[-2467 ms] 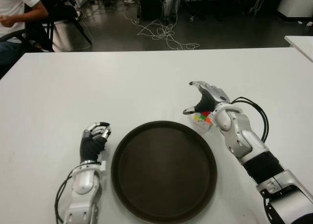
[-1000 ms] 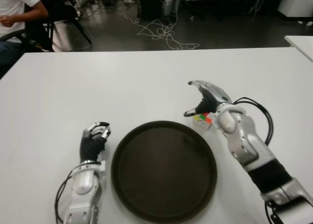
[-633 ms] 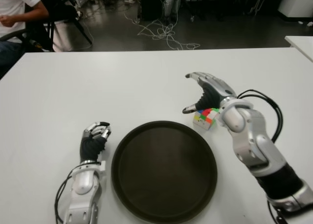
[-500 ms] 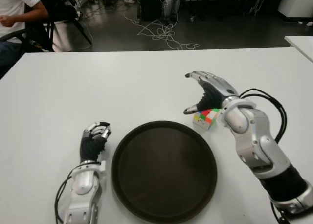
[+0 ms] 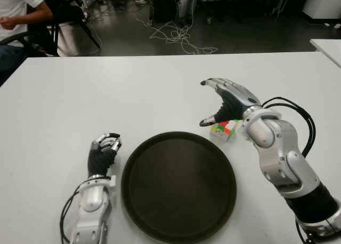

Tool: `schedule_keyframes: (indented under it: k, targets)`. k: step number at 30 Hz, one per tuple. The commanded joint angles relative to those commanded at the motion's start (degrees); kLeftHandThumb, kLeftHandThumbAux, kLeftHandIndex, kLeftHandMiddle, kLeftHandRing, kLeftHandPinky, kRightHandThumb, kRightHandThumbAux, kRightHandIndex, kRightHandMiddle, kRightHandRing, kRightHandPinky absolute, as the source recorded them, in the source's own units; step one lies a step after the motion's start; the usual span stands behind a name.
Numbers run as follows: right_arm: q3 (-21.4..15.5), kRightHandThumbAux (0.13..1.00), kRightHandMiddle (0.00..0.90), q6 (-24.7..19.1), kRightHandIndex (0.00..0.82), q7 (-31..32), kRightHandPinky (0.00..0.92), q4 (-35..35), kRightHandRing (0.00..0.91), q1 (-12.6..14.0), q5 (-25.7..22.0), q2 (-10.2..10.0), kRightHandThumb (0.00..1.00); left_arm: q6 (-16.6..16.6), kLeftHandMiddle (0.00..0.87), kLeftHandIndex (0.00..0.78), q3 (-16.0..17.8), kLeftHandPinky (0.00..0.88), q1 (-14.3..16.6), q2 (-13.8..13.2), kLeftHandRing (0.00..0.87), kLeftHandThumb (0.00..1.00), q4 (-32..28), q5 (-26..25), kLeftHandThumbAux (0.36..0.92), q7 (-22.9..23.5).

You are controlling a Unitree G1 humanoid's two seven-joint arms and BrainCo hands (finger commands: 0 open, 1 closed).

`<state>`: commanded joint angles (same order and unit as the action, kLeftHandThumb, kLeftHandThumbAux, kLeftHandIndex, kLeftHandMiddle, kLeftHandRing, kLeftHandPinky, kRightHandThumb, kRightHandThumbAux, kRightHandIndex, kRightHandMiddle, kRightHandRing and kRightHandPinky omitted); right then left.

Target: Pick up the Rubik's Cube and put it in the plate

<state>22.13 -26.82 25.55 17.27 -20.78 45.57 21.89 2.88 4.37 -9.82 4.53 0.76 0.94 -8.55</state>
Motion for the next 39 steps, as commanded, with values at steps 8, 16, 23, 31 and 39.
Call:
schedule_keyframes:
  k: [8,16,23,31,39]
  targets:
    - [-0.2,0.783,0.0,1.1,0.0,-0.5,0.012,-1.8,0.0,-0.3,-0.3,-0.2,0.0,0.4,0.815,0.444,0.0,0.818,-0.1,0.2,0.827,0.712,-0.5,-0.1,0.704,-0.1]
    - [0.0,0.806,0.0,0.6,0.0,-0.2,0.022,-4.8,0.0,-1.4,0.4,-0.1,0.0,1.4,0.813,0.444,0.0,0.819,-0.2,-0.1,0.825,0.713,-0.9,0.1,0.703,0.0]
    - [-0.2,0.832,0.0,0.2,0.005,-1.5,0.027,-7.2,0.004,-1.8,0.6,-0.9,0.0,1.5,0.811,0.444,-0.2,0.814,-0.3,-0.3,0.824,0.712,-0.9,0.3,0.704,0.3]
    - [-0.5,0.834,0.0,1.2,0.014,-3.6,0.023,-14.4,0.002,-3.8,-0.5,-1.4,0.0,1.3,0.816,0.444,-0.3,0.82,-0.6,-0.3,0.826,0.712,-1.3,-0.1,0.704,0.7]
    - [-0.2,0.787,0.015,-0.1,0.029,-4.0,0.034,-18.7,0.023,-5.4,-0.4,-2.3,0.0,2.7,0.816,0.444,-0.4,0.81,-0.8,-0.3,0.822,0.712,-2.3,-0.1,0.704,0.8]
